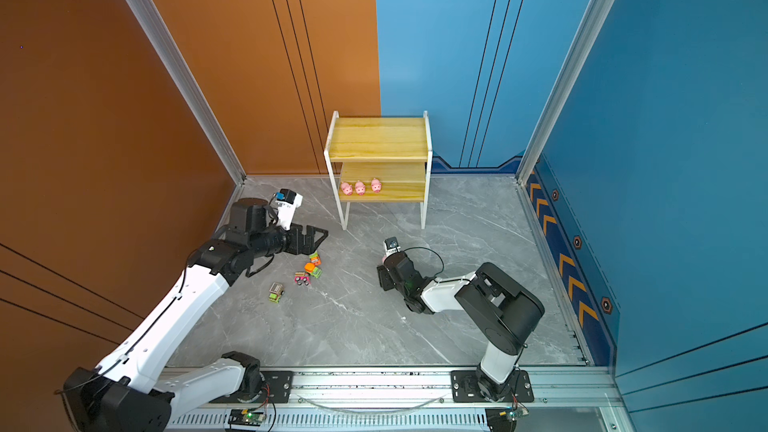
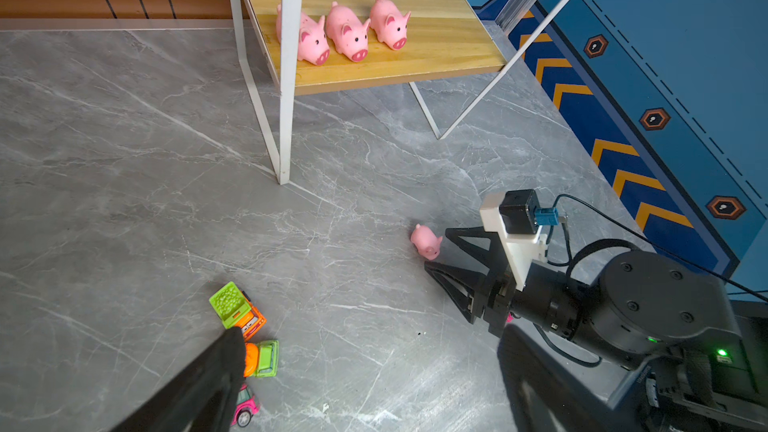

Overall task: Place and organize the plastic toys onto the shelf
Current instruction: 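Raise the left gripper away while the right gripper moves over the pink pig, then lower the right gripper onto the pink pig and close on it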

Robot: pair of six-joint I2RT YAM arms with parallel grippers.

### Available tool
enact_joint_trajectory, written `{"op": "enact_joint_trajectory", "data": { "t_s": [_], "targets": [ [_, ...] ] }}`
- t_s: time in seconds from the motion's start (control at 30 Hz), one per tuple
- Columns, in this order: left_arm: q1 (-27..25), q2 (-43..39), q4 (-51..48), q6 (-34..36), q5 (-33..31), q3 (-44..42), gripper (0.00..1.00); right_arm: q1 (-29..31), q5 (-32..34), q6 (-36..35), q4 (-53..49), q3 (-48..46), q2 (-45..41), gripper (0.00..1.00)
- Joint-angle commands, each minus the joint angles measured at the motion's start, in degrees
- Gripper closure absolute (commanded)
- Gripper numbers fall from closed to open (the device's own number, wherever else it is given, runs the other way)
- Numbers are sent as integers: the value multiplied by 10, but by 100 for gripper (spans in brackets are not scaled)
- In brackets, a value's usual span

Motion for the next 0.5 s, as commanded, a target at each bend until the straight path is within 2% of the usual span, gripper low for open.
{"op": "enact_joint_trajectory", "data": {
  "t_s": [0.0, 0.47],
  "targets": [
    [7, -10, 8, -5, 18, -9, 4, -5, 0, 11, -18, 12, 13, 37],
    [11, -17, 12, -3, 22, -12, 5, -21, -25, 11, 8, 30, 59, 43]
  ]
}}
